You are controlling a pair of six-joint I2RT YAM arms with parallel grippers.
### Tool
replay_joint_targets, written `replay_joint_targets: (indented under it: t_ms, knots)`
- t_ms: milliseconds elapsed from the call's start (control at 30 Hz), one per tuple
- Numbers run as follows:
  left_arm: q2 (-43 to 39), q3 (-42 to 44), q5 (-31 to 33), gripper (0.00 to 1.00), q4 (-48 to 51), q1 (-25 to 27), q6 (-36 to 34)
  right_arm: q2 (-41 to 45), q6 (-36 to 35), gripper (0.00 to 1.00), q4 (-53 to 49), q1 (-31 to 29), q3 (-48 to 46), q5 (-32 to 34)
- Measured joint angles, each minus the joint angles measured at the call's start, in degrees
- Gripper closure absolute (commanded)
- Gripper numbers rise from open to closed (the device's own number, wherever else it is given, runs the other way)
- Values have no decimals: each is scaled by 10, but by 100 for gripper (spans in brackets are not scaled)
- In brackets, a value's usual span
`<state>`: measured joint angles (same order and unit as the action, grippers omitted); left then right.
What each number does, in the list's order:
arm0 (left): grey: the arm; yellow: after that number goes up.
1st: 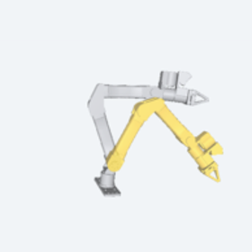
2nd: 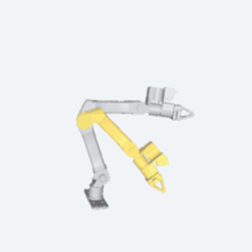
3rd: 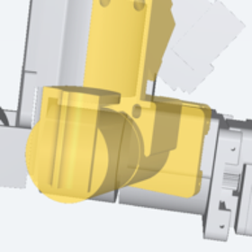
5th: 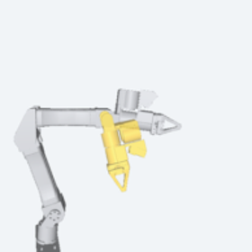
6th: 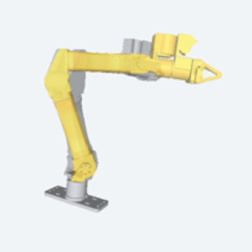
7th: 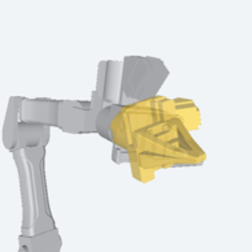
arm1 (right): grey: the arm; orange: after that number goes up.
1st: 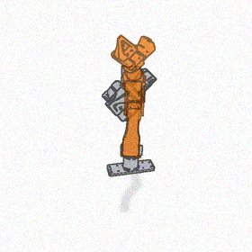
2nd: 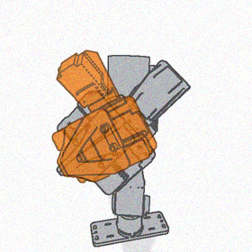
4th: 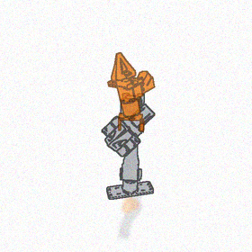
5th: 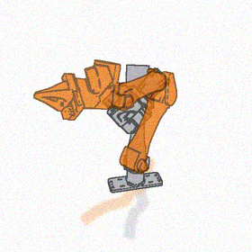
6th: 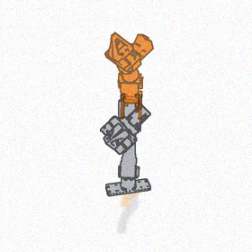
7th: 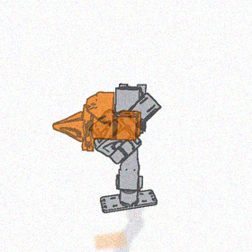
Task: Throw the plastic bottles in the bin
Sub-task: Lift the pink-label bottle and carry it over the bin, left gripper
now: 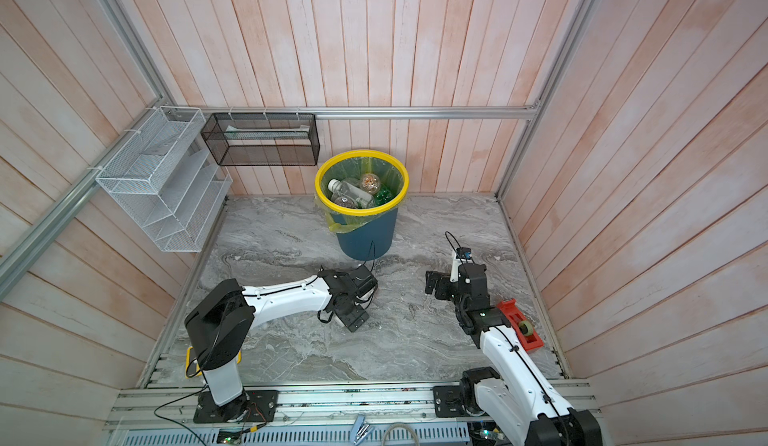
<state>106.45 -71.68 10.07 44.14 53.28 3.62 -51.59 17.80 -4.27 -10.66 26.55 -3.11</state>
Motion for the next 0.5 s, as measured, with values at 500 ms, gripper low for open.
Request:
replay_joint_targets:
  t_ms: [500]
  knots:
    - [64, -80, -41, 34, 66, -26, -40, -1, -2, 1, 0, 0, 0, 0]
